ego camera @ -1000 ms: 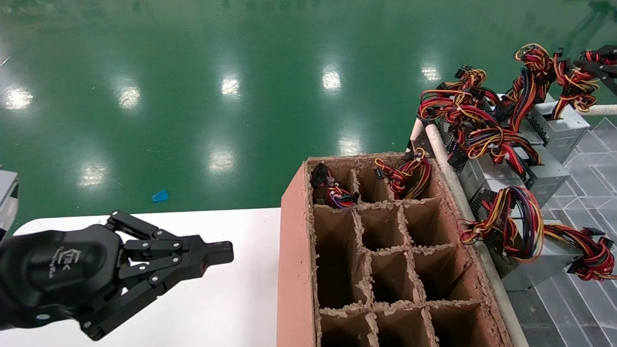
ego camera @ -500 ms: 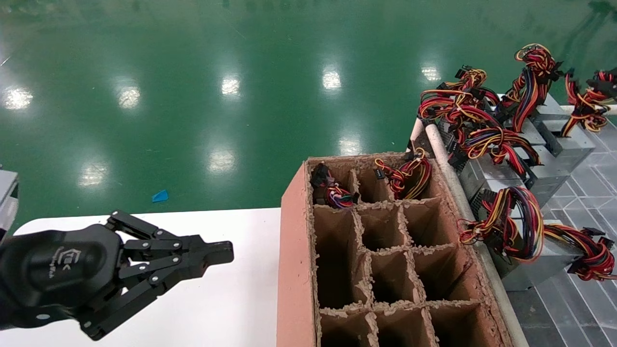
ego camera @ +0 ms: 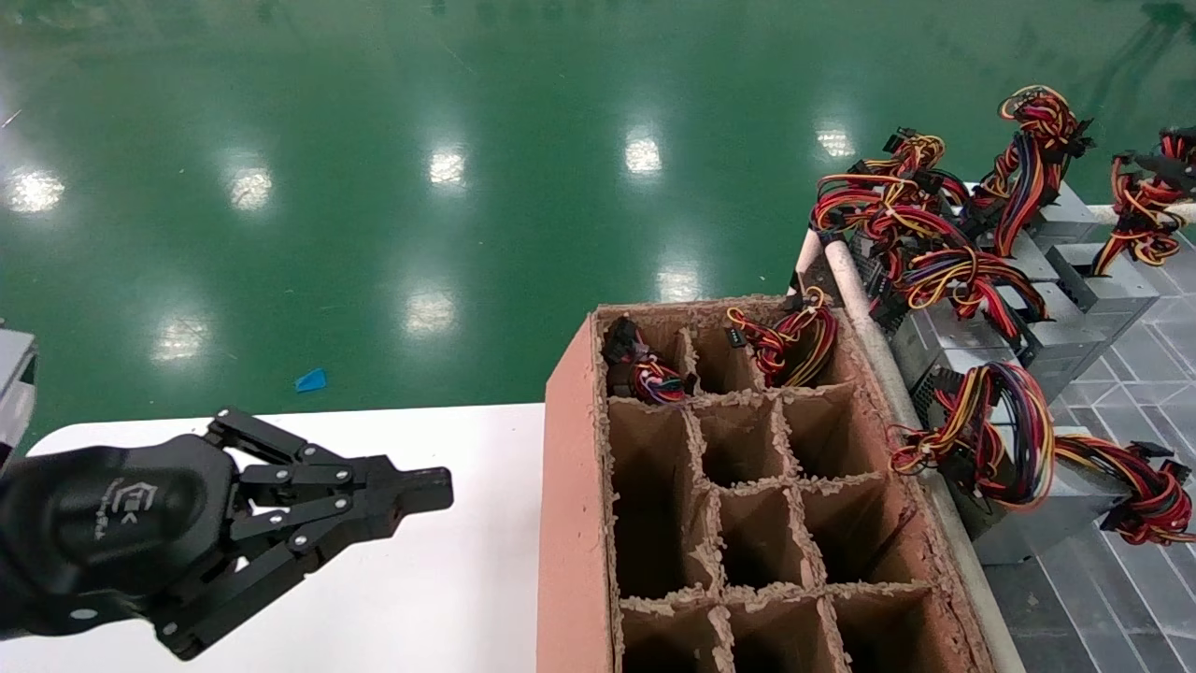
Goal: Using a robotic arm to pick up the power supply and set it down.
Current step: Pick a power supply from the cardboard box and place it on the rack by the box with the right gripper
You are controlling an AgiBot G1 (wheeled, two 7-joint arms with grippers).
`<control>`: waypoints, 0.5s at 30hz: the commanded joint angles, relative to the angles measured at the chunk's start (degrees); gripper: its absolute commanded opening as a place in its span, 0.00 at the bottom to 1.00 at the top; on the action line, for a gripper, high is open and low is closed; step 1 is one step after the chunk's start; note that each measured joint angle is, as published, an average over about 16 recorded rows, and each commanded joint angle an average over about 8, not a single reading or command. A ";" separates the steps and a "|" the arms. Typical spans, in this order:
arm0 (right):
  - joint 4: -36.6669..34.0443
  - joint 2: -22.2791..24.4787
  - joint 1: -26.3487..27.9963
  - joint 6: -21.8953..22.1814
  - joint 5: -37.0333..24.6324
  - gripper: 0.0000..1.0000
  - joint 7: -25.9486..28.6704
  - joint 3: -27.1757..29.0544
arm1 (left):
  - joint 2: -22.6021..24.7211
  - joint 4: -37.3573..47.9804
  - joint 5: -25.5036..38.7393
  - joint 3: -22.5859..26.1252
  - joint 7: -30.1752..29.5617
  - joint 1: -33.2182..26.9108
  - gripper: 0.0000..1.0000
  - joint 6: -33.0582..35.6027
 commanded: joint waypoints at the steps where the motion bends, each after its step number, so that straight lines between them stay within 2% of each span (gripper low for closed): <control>1: 0.08 0.20 0.22 -0.36 0.14 1.00 0.21 0.10 | 0.00 0.00 0.00 0.00 0.00 0.00 0.00 0.00; 15: 5.79 2.52 3.08 -6.41 -3.33 1.00 -6.79 -2.50 | 0.00 0.00 0.00 0.00 0.00 0.00 0.00 -0.01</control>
